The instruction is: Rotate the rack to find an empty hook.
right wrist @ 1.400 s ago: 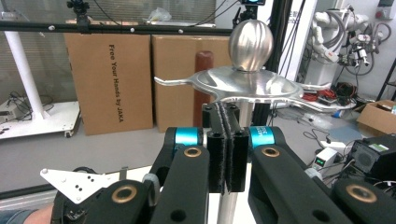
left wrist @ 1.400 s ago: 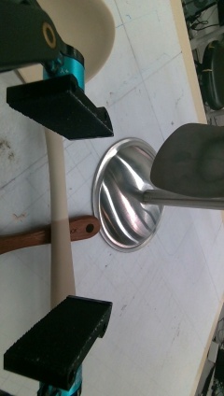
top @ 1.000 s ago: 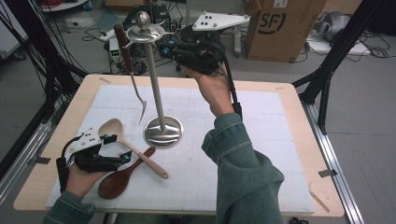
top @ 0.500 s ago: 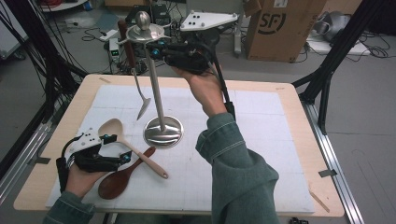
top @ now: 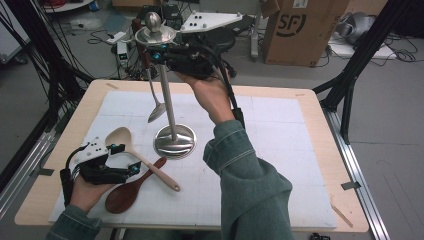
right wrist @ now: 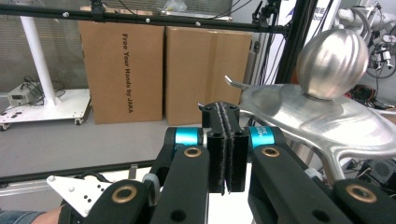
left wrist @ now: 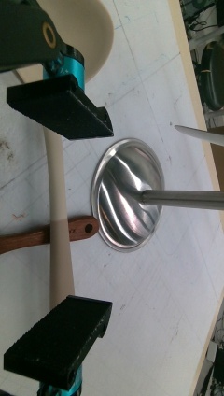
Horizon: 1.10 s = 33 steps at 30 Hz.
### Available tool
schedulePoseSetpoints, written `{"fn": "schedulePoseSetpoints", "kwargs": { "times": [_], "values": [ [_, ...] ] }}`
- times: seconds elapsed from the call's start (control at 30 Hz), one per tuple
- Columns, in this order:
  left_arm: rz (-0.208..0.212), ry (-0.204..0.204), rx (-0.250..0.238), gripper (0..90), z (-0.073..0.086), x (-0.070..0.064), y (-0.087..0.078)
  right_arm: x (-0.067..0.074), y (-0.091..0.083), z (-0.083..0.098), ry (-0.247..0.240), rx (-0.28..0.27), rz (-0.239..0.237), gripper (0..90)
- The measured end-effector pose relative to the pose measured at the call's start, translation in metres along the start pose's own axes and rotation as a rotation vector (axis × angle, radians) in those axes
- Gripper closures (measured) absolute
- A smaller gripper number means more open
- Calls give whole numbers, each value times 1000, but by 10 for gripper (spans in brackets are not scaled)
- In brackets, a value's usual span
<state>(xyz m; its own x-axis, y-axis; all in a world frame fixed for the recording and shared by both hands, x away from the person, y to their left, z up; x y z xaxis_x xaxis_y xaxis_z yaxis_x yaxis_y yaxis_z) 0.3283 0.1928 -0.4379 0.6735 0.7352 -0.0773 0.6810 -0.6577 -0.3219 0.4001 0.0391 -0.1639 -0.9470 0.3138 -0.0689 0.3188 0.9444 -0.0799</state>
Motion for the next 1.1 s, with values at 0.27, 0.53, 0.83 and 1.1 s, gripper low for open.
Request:
{"fn": "schedulePoseSetpoints", "kwargs": {
  "times": [0.27,0.53,0.83,1.1],
  "values": [
    [-1,1,1,145,0,0,0,1,6,-1,-2,-2,1,894],
    [-2,1,2,144,0,0,0,1,8,-1,2,3,3,894],
    [-1,1,-2,144,0,0,0,4,4,-1,-9,11,-6,894],
    [-2,1,1,145,0,0,0,2,-7,1,-5,6,-9,894]
  ]
}}
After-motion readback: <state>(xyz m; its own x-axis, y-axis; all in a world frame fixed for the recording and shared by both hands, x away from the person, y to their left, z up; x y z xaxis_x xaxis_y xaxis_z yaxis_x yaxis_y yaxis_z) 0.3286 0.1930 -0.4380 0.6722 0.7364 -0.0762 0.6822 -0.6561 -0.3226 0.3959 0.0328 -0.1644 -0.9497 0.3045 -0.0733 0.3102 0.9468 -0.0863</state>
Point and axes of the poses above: each handheld gripper's, and its own axes: y roughly forward along the jaws, z roughly out of its underside, x roughly to its left, the point moved 9 cm from there along y, roughly forward along the jaws, and after that the axes turned 5 degrees about -x, right-handed, at the moved point
